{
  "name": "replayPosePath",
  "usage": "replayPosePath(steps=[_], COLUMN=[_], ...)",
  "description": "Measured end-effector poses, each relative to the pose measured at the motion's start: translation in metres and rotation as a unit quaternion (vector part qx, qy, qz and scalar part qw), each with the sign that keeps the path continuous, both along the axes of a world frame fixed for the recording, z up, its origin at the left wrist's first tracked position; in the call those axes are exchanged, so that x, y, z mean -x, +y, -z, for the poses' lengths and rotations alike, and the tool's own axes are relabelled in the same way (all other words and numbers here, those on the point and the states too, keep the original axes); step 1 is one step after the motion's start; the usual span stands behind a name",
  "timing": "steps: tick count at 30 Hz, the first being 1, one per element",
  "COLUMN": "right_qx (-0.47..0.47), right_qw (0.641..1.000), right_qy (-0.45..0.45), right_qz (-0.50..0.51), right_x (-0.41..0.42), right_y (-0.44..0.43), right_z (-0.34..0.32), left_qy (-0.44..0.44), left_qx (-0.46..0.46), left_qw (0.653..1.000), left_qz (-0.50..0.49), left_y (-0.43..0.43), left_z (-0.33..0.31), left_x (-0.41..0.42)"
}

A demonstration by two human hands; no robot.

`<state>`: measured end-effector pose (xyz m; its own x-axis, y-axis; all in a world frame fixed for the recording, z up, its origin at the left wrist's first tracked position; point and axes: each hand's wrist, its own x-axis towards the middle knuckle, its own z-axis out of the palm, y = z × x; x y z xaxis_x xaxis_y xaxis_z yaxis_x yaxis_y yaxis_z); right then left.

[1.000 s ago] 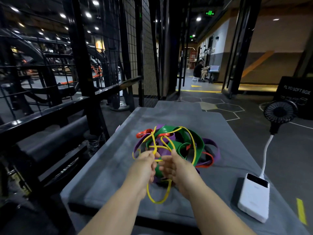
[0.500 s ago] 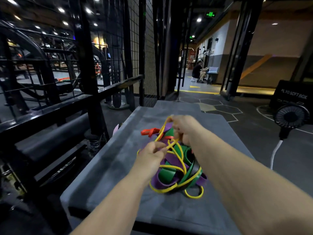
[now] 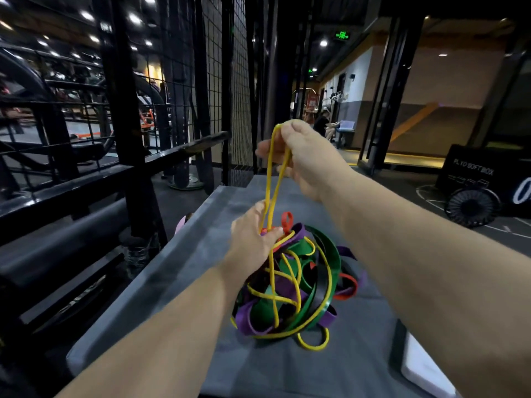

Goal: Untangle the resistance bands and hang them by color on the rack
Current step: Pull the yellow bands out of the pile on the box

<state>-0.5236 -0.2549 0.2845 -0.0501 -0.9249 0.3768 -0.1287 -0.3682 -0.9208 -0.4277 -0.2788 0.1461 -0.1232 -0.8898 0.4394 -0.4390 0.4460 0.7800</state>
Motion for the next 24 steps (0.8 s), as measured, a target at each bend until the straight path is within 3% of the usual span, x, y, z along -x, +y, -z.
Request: replayPosePath(steps=[3, 9, 12, 14, 16, 20, 24], right_qx=[0.025, 0.088, 0.096, 0.074, 0.034, -0.071, -0.152], right_qw=[0.996, 0.977, 0.979, 0.992, 0.992, 0.921, 0.872], right_qy=[-0.080, -0.192, -0.179, -0.096, 0.062, 0.360, 0.463], right_qz=[-0.021, -0.006, 0.006, 0.046, 0.102, 0.128, 0.044], right_x=[0.000, 0.025, 0.031, 0.036, 0.045, 0.055, 0.047], right_y=[0.017, 0.041, 0.051, 0.055, 0.057, 0.068, 0.082], right_z=[-0.005, -0.015, -0.005, 0.013, 0.035, 0.083, 0.131], left_qy=[0.068, 0.004, -0.059, -0.105, -0.115, -0.094, -0.124], left_qx=[-0.021, -0.003, -0.001, -0.012, -0.045, -0.065, -0.075], left_qw=[0.996, 0.995, 0.993, 0.991, 0.990, 0.990, 0.986], left_qz=[0.054, 0.098, 0.099, 0.080, 0.068, 0.080, 0.079], left_y=[0.003, 0.024, 0.033, 0.038, 0.044, 0.054, 0.055], left_z=[0.001, -0.004, 0.000, 0.007, 0.019, 0.045, 0.055], left_x=[-0.001, -0.009, -0.008, -0.010, -0.014, -0.034, -0.045])
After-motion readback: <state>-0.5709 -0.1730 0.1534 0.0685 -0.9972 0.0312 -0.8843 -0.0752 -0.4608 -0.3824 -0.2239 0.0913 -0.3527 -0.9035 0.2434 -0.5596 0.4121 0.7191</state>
